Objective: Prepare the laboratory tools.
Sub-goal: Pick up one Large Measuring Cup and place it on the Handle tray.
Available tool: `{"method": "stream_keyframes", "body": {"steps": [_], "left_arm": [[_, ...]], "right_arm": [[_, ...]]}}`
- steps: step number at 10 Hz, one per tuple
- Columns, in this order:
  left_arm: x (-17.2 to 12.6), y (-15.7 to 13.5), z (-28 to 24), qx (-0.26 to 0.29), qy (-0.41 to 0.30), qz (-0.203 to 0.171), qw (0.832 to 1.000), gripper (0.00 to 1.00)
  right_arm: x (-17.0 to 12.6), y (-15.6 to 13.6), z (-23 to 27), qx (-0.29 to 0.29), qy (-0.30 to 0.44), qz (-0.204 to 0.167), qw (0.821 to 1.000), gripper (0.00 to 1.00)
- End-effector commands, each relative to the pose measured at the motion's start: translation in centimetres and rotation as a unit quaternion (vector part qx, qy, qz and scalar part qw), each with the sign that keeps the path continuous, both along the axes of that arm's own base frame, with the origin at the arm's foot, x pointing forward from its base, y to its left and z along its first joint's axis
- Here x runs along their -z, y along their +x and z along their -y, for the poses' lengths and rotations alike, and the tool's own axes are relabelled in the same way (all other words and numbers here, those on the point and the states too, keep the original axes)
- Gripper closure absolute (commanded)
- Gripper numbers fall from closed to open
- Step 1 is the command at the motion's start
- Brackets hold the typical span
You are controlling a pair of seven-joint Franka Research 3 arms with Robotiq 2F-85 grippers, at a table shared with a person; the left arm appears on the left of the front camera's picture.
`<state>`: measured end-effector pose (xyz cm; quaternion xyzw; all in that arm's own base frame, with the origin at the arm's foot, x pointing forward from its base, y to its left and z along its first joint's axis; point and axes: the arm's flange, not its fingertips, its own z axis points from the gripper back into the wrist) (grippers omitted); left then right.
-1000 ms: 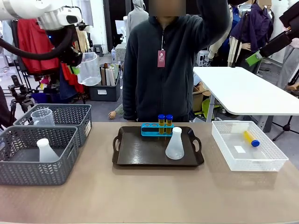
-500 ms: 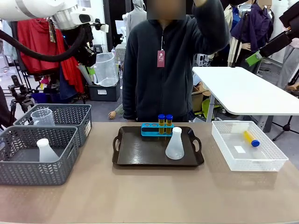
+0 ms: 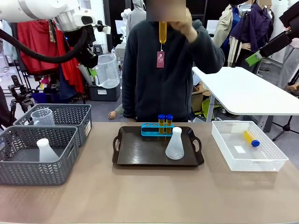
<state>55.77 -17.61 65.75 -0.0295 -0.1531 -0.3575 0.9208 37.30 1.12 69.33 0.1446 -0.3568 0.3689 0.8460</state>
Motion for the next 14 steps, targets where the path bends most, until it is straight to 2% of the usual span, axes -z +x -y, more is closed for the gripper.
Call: {"method": "stream_keyframes", "body": {"steps": [1,5,7,14], "left_arm": [[3.7,-0.2,3.0,0.034,-0.005,-0.024,0.999,1.00],[7.1,-0.2,7.3,0.080,-0.006,-0.055,0.995,1.00],[6.9,-0.2,6.7,0.074,-0.005,-0.051,0.996,1.00],[4.7,-1.1,0.9,-0.001,-0.002,-0.026,1.000,1.00]], "right_arm": [[-0.1,0.0,0.0,-0.007,0.006,0.001,1.000,0.00],[-0.1,0.0,0.0,-0.007,0.006,0.001,1.000,0.00],[-0.1,0.0,0.0,-0.007,0.006,0.001,1.000,0.00],[-0.1,0.0,0.0,-0.007,0.006,0.001,1.000,0.00]]}}
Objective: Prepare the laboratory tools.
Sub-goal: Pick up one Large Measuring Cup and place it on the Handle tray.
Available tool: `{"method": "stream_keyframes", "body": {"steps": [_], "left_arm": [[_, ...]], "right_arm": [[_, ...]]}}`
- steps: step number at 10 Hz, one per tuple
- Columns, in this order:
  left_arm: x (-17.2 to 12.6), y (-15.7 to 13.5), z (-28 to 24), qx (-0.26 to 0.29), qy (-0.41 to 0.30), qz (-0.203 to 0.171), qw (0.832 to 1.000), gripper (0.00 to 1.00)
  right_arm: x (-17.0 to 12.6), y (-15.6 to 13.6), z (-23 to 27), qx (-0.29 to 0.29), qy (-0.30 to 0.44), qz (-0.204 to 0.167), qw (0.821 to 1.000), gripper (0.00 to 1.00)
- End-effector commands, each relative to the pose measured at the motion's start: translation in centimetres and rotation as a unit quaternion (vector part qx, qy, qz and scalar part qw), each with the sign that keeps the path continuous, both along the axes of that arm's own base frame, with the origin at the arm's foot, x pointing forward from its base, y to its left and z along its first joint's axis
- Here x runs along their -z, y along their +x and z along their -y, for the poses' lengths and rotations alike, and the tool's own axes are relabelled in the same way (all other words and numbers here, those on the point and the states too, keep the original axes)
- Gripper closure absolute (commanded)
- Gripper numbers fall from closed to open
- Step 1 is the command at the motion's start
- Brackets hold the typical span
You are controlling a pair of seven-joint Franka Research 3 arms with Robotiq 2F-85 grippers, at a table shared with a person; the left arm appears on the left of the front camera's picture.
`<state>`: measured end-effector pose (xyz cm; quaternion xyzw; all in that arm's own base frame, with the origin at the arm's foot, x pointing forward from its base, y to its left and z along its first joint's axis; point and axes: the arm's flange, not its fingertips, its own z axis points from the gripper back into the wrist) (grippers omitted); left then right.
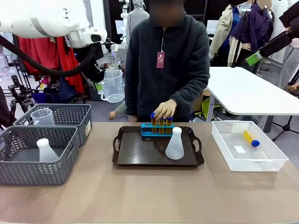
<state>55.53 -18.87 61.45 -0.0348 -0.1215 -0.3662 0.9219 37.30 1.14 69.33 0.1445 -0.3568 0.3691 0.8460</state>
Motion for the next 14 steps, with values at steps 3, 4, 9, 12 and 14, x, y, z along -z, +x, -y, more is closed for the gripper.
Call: {"method": "stream_keyframes", "body": {"steps": [3,4,9,12,14], "left_arm": [[-0.1,-1.1,-0.3,-0.012,-0.010,0.012,1.000,1.00],[-0.4,-0.3,-0.4,-0.005,0.000,0.005,1.000,1.00],[-2.4,-0.8,-0.2,0.038,0.010,0.006,0.999,1.00],[-3.7,-1.9,4.6,0.134,0.017,0.020,0.991,1.00],[-2.7,-2.2,8.6,0.178,0.029,0.028,0.983,1.00]], "right_arm": [[-0.1,0.0,0.1,-0.007,0.006,0.001,1.000,0.00],[-0.1,0.0,0.1,-0.007,0.006,0.001,1.000,0.00],[-0.1,0.0,0.1,-0.007,0.006,0.001,1.000,0.00],[-0.1,0.0,0.1,-0.007,0.006,0.001,1.000,0.00],[-0.1,0.0,0.1,-0.007,0.006,0.001,1.000,0.00]]}}
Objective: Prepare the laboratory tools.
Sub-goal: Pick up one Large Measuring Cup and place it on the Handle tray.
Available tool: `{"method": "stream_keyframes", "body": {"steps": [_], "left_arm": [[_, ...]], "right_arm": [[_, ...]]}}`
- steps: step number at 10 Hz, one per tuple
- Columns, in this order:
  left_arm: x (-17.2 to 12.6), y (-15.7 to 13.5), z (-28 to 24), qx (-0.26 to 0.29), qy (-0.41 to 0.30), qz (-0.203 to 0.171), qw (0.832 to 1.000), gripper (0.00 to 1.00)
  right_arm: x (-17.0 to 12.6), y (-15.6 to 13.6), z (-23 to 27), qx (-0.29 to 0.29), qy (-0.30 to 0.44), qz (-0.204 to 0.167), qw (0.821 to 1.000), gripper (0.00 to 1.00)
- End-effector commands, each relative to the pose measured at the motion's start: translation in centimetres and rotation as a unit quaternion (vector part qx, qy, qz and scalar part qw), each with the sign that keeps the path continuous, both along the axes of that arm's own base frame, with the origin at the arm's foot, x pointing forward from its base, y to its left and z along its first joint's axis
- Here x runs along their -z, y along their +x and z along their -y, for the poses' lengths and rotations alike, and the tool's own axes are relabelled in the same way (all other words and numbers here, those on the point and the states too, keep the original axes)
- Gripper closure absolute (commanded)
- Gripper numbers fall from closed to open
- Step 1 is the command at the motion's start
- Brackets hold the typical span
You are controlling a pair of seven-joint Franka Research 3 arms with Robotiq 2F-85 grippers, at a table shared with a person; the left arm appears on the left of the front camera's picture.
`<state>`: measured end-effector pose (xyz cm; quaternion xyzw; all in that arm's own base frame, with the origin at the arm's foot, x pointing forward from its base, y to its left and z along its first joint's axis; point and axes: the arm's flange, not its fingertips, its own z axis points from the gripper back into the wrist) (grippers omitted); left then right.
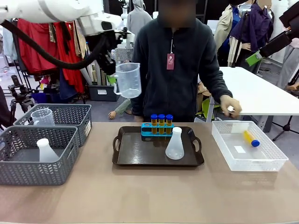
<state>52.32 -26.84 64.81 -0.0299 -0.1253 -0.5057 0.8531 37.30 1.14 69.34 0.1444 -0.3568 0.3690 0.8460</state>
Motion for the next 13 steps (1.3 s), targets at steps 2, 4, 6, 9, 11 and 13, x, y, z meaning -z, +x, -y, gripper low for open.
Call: {"method": "stream_keyframes", "body": {"steps": [2,4,6,9,11,13], "left_arm": [[3.3,1.3,3.9,0.072,0.028,0.025,0.997,1.00],[6.1,1.8,6.4,0.099,0.031,0.021,0.994,1.00],[8.2,1.6,7.5,0.110,0.030,0.021,0.993,1.00],[12.9,1.7,8.3,0.109,0.042,-0.004,0.993,1.00],[15.3,1.2,8.3,0.115,0.049,-0.015,0.992,1.00],[17.9,0.8,8.0,0.112,0.065,-0.030,0.991,1.00]], "right_arm": [[-0.1,0.0,0.0,-0.007,0.006,0.001,1.000,0.00],[-0.1,0.0,0.0,-0.007,0.006,0.001,1.000,0.00],[-0.1,0.0,0.0,-0.007,0.006,0.001,1.000,0.00],[-0.1,0.0,0.0,-0.007,0.006,0.001,1.000,0.00],[-0.1,0.0,0.0,-0.007,0.006,0.001,1.000,0.00],[-0.1,0.0,0.0,-0.007,0.006,0.001,1.000,0.00]]}}
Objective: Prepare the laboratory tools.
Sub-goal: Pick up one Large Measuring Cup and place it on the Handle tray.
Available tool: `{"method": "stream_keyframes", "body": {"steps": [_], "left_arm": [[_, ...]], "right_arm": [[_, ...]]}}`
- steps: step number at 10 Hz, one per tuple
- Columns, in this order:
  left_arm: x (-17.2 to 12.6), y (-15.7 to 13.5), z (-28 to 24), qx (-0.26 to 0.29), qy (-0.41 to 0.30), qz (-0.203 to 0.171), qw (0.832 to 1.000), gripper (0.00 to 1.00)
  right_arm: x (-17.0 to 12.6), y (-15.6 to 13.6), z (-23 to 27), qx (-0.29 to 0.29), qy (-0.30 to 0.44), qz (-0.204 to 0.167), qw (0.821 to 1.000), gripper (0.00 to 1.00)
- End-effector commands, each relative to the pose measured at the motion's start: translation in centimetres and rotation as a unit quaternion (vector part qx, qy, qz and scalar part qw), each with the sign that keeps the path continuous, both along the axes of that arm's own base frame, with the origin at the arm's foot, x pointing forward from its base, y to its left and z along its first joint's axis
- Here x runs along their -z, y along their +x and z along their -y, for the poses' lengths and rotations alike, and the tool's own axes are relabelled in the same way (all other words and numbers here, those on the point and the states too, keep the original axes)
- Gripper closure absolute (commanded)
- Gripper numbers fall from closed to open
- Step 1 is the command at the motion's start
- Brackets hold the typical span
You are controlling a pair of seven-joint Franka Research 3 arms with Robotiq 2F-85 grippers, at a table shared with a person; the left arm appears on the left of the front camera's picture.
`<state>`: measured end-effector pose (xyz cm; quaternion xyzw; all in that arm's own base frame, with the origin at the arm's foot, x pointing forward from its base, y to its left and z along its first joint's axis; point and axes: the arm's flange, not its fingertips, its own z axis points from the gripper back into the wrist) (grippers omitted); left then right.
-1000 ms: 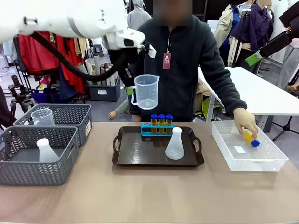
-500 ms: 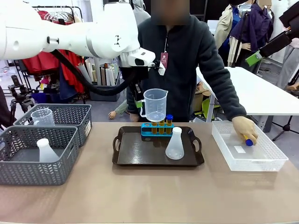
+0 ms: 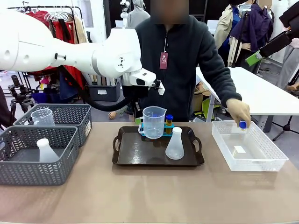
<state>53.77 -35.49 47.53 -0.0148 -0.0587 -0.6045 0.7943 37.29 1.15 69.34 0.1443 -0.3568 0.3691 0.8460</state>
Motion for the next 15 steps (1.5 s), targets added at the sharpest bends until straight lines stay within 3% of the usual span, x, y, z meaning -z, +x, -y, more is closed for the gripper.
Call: {"method": "stream_keyframes", "body": {"steps": [1,8,14,15], "left_arm": [[1.5,-0.7,-0.8,-0.007,0.011,0.010,1.000,1.00],[7.1,2.0,-2.7,-0.046,0.020,0.000,0.999,1.00],[8.2,2.0,-3.3,-0.062,0.017,-0.024,0.998,1.00],[8.3,2.1,-3.3,-0.063,0.016,-0.026,0.998,0.94]], "right_arm": [[-0.1,0.0,0.1,-0.007,0.006,0.001,1.000,0.00],[-0.1,0.0,0.1,-0.007,0.006,0.001,1.000,0.00],[-0.1,0.0,0.1,-0.007,0.006,0.001,1.000,0.00],[-0.1,0.0,0.1,-0.007,0.006,0.001,1.000,0.00]]}}
